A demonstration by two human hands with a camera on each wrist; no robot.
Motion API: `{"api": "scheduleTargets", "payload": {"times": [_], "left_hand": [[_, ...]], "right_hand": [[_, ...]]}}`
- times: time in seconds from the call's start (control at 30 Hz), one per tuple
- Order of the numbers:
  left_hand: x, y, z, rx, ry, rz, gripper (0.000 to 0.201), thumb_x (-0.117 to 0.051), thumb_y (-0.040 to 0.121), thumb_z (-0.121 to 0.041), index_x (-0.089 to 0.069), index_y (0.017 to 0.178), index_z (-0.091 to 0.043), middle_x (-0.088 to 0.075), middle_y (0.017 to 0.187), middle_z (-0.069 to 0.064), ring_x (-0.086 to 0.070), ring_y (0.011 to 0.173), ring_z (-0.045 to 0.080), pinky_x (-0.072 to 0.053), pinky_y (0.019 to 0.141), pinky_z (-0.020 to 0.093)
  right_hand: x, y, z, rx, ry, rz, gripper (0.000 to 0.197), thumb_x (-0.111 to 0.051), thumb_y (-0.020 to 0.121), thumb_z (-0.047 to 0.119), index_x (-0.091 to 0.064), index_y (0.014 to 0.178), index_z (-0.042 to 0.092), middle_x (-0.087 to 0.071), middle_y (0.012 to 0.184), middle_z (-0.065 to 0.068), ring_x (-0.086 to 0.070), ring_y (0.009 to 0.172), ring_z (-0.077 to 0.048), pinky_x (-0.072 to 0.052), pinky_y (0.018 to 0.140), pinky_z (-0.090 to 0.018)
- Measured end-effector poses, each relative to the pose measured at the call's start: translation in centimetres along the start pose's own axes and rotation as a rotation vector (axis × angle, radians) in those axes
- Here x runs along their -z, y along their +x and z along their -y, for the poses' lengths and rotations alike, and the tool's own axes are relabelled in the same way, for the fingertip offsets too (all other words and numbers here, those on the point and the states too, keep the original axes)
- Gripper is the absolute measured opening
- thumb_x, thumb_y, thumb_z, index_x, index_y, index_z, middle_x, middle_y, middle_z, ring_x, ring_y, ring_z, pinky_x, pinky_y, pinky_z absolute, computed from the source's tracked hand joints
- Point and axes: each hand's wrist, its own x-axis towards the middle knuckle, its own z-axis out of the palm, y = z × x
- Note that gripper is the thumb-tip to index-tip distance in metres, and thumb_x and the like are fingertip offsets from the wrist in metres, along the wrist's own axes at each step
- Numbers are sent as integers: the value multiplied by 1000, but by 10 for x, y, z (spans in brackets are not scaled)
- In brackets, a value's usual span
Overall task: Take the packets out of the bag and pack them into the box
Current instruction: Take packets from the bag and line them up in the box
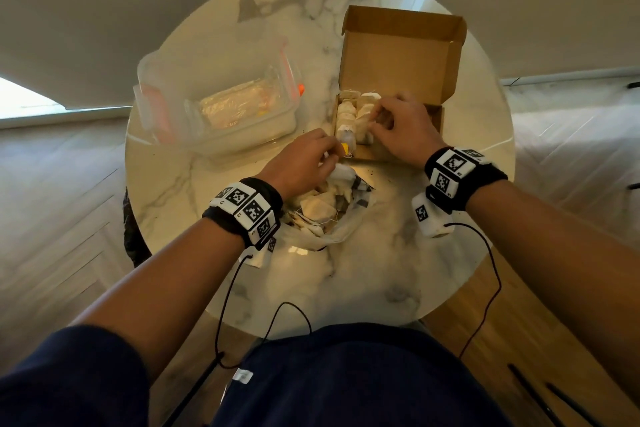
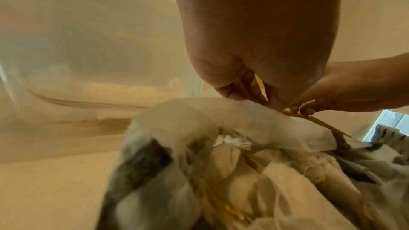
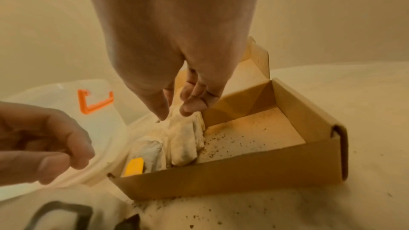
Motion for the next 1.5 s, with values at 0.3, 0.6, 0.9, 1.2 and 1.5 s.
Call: {"api": "scheduleTargets", "payload": {"times": [0.3, 0.6, 0.9, 1.2, 1.5], "left_hand": [[2, -57, -1, 18, 29, 28, 16, -56, 97, -25, -67, 108, -20, -61, 95, -5, -55, 84, 11, -43, 75, 24], [-11, -87, 4, 137, 24, 15, 18, -67, 89, -18, -64, 107, -18, -58, 96, -8, -55, 85, 12, -46, 75, 26], [-1, -87, -11, -39, 20, -50, 20, -64, 94, -20, -64, 114, -22, -66, 99, -10, -58, 84, 8, -46, 74, 21], [-4, -84, -3, 215, 63, 28, 18, -61, 95, -29, -62, 112, -21, -65, 101, -3, -60, 86, 14, -47, 74, 28], [-14, -85, -11, 253, 20, 12, 19, -59, 95, -23, -62, 115, -21, -65, 101, -2, -62, 86, 14, -51, 76, 28]], "right_hand": [[-8, -47, 36, 189, 63, 167, 3, -68, 89, 19, -68, 91, 21, -66, 84, 7, -60, 76, -9, -50, 67, -24], [-32, -82, 45, 217, 76, 351, 9, -65, 91, 13, -70, 97, 16, -64, 92, 5, -58, 80, -9, -46, 73, -19], [-36, -86, 68, 200, -57, 406, 35, -75, 86, 29, -65, 118, 17, -56, 104, -1, -52, 91, -14, -41, 77, -24], [-30, -89, 61, 169, 42, 315, 14, -59, 99, 27, -67, 104, 17, -68, 96, 1, -61, 85, -12, -49, 74, -24], [-25, -91, 52, 129, 63, 274, 17, -60, 98, 33, -67, 108, 22, -66, 98, 5, -58, 86, -8, -41, 71, -18]]}}
